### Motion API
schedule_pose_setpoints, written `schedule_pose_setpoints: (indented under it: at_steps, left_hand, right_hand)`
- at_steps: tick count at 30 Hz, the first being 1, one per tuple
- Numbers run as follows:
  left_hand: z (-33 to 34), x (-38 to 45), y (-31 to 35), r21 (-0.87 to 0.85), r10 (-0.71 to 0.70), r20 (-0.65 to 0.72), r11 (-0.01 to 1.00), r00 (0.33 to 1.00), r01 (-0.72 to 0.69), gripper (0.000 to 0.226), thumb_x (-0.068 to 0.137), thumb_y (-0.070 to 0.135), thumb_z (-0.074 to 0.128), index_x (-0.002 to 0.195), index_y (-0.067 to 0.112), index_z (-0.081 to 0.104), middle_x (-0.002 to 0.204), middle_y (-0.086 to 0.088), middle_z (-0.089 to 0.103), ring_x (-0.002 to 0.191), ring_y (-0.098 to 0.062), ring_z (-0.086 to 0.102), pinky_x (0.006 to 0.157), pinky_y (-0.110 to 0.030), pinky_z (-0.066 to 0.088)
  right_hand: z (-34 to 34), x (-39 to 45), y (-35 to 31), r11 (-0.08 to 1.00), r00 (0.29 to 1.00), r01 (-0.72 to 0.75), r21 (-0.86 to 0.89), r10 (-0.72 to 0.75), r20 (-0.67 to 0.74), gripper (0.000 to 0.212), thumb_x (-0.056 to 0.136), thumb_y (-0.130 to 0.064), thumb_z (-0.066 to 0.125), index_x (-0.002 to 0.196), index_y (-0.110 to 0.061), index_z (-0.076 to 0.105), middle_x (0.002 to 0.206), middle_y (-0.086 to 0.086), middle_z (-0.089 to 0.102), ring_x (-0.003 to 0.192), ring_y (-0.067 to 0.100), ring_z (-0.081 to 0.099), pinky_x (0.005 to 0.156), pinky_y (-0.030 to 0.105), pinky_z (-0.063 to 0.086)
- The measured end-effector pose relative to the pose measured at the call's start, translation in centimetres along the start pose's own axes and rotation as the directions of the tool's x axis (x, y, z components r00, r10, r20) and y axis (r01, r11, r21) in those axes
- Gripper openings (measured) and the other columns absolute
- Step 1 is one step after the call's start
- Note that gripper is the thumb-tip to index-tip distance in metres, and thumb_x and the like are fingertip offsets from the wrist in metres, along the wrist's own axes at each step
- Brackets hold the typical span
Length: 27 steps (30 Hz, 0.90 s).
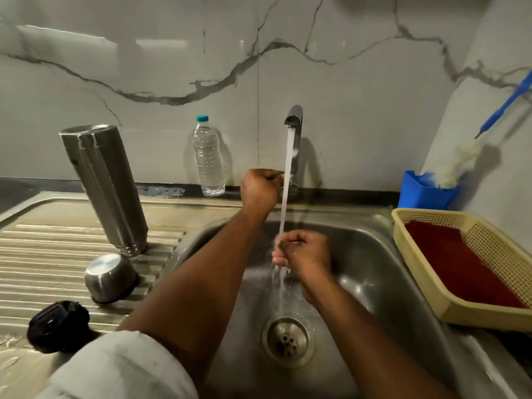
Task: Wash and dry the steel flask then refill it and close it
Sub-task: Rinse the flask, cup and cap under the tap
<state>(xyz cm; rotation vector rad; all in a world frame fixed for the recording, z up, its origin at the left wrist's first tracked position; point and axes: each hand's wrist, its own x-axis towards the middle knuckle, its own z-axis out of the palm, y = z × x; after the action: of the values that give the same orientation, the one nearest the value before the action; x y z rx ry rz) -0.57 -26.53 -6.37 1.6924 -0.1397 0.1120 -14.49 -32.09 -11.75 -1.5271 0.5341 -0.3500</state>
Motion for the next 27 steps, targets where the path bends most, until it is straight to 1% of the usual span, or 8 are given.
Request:
schedule_pose_setpoints:
  at_steps: [5,11,15,18,20,22,25,27]
  left_hand:
    - [-0.2,0.9,-0.3,0.199,0.203,0.012,0.959,0.979,-0.201,0.011,0.094,0.013,0.072,0.094,0.017,0.082,0.091,-0.004,0.081,0.093,-0.027,0.077,0.089,-0.044,0.063]
    - [0.6,1.4,-0.2,0.305,0.291,0.035,0.908,0.956,-0.288,0.011,0.092,0.016,0.073,0.096,0.016,0.083,0.092,-0.002,0.080,0.091,-0.023,0.076,0.088,-0.043,0.061]
    - [1.2,1.4,0.1,0.238,0.302,0.039,0.923,0.953,-0.302,0.007,0.093,0.022,0.080,0.098,0.019,0.084,0.087,0.006,0.080,0.079,-0.007,0.075,0.081,-0.034,0.065]
    - [1.7,1.0,0.4,0.307,0.340,0.040,0.891,0.940,-0.335,0.009,0.095,0.023,0.078,0.099,0.021,0.085,0.082,0.012,0.078,0.064,0.006,0.069,0.071,-0.020,0.060]
    - [1.8,0.7,0.6,0.351,0.371,0.025,0.866,0.928,-0.356,0.010,0.096,0.025,0.076,0.099,0.022,0.085,0.084,0.009,0.080,0.066,0.005,0.068,0.069,-0.021,0.059]
    - [1.7,0.6,0.6,0.369,0.380,0.033,0.855,0.924,-0.365,0.011,0.097,0.026,0.075,0.100,0.023,0.085,0.089,0.007,0.081,0.071,0.003,0.069,0.071,-0.023,0.059]
    - [1.2,0.2,0.9,0.439,0.385,0.087,0.813,0.919,-0.382,0.014,0.097,0.023,0.075,0.108,0.022,0.083,0.101,0.005,0.082,0.077,0.001,0.068,0.074,-0.019,0.056]
    - [0.3,-0.7,1.0,0.481,0.419,0.125,0.767,0.899,-0.424,0.020,0.096,0.020,0.075,0.114,0.021,0.082,0.110,0.002,0.081,0.090,-0.008,0.073,0.084,-0.027,0.060]
  right_hand:
    - [0.0,0.1,0.0,0.999,1.000,0.016,0.040,-0.016,-0.014,0.018,0.097,-0.002,0.065,0.085,-0.013,0.074,0.076,0.007,0.076,0.061,0.012,0.072,0.066,0.029,0.065]
    - [0.2,-0.1,0.1,0.999,0.999,0.032,0.032,-0.032,-0.010,0.022,0.095,-0.002,0.067,0.083,-0.018,0.073,0.077,0.001,0.074,0.065,0.009,0.074,0.065,0.024,0.063]
    - [0.4,0.1,0.0,0.995,0.999,0.041,0.090,-0.039,-0.023,0.016,0.094,0.008,0.062,0.088,-0.003,0.073,0.076,0.012,0.071,0.054,0.012,0.069,0.058,0.025,0.062]
    - [0.4,0.3,0.3,0.995,0.998,0.056,0.082,-0.053,-0.038,0.015,0.094,0.007,0.064,0.087,-0.002,0.073,0.078,0.017,0.072,0.056,0.016,0.069,0.060,0.029,0.063]
    - [0.5,0.4,0.5,0.996,0.997,0.059,0.069,-0.055,-0.062,0.013,0.093,0.004,0.067,0.088,-0.005,0.075,0.079,0.015,0.074,0.059,0.017,0.071,0.065,0.032,0.065]
    - [0.3,0.8,0.8,0.988,0.982,0.139,-0.067,-0.146,-0.116,0.012,0.092,-0.005,0.072,0.088,-0.015,0.077,0.081,0.005,0.076,0.070,0.015,0.074,0.073,0.034,0.065]
    - [-0.8,1.0,0.3,0.797,0.871,0.376,-0.472,-0.478,-0.114,0.009,0.093,-0.014,0.073,0.098,-0.020,0.078,0.095,-0.005,0.075,0.086,0.010,0.069,0.079,0.027,0.058]
    - [-1.5,1.0,0.1,0.742,0.855,0.400,-0.538,-0.513,-0.071,0.010,0.093,-0.014,0.073,0.100,-0.020,0.078,0.098,-0.002,0.075,0.090,0.013,0.069,0.080,0.029,0.059]
